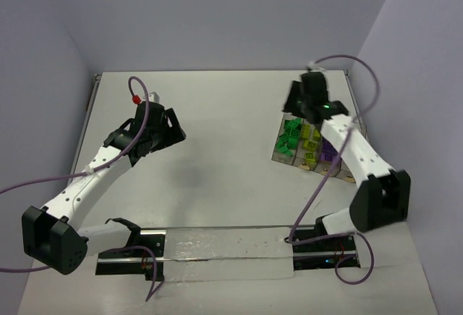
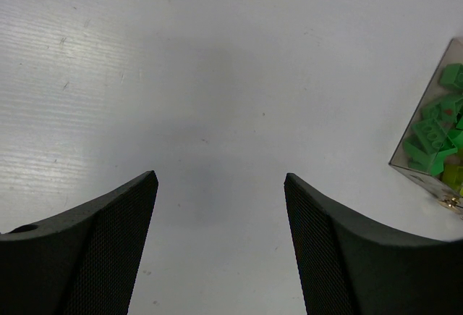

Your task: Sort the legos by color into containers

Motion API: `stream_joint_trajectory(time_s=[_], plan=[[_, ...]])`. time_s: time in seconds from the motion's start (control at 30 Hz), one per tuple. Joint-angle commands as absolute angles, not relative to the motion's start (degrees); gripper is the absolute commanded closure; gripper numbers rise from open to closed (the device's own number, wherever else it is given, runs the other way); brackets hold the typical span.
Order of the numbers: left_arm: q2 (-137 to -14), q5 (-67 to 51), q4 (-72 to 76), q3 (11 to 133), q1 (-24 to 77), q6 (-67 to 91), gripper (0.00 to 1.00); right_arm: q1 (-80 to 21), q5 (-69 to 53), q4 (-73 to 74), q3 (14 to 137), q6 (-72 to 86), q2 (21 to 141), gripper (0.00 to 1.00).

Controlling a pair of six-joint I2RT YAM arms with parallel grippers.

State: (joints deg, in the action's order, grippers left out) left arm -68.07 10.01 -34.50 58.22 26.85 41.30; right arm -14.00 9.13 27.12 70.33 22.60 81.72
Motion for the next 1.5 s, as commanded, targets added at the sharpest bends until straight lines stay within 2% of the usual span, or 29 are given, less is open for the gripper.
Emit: stream_joint_trajectory(time_s=[0.0, 0.23, 0.37, 0.97, 1.1, 1.17, 1.27, 1.4, 1.47], plan=[[-66.93, 10.34, -33.31, 59.73, 26.63, 40.52, 0.21, -0.67, 6.78, 21.30, 59.18, 28.19, 71.49, 0.58], [-67.95, 8.94, -32.20, 60.12, 26.72, 40.78, 0.21, 14.72, 7.28, 14.24, 45.15, 34.28, 62.58, 0.57], [-68.13, 8.89, -32.52, 60.12, 26.72, 40.68, 0.21, 19.01, 9.53, 12.02, 41.29, 35.26, 61.03, 0.56], [-70.79, 10.19, -34.24, 63.12, 26.81, 39.68, 0.21, 22.85, 16.17, 8.06, 41.59, 35.39, 71.30, 0.54], [-72.14, 12.50, -36.22, 65.46, 26.74, 38.54, 0.21, 22.85, 18.05, 7.38, 41.17, 35.63, 71.54, 0.51], [-72.54, 12.80, -36.53, 66.25, 26.78, 38.35, 0.21, 22.85, 18.68, 7.48, 40.96, 35.36, 71.66, 0.45], [-72.73, 12.79, -36.52, 67.06, 26.76, 38.45, 0.21, 22.85, 19.47, 7.30, 40.47, 35.33, 71.81, 0.31], [-72.86, 12.85, -36.86, 67.61, 26.81, 38.50, 0.21, 22.84, 18.64, 7.88, 41.01, 35.13, 71.94, 0.02], [-72.86, 13.13, -37.39, 67.91, 26.78, 38.47, 0.21, 22.73, 17.51, 8.65, 41.81, 34.83, 71.42, 0.01]])
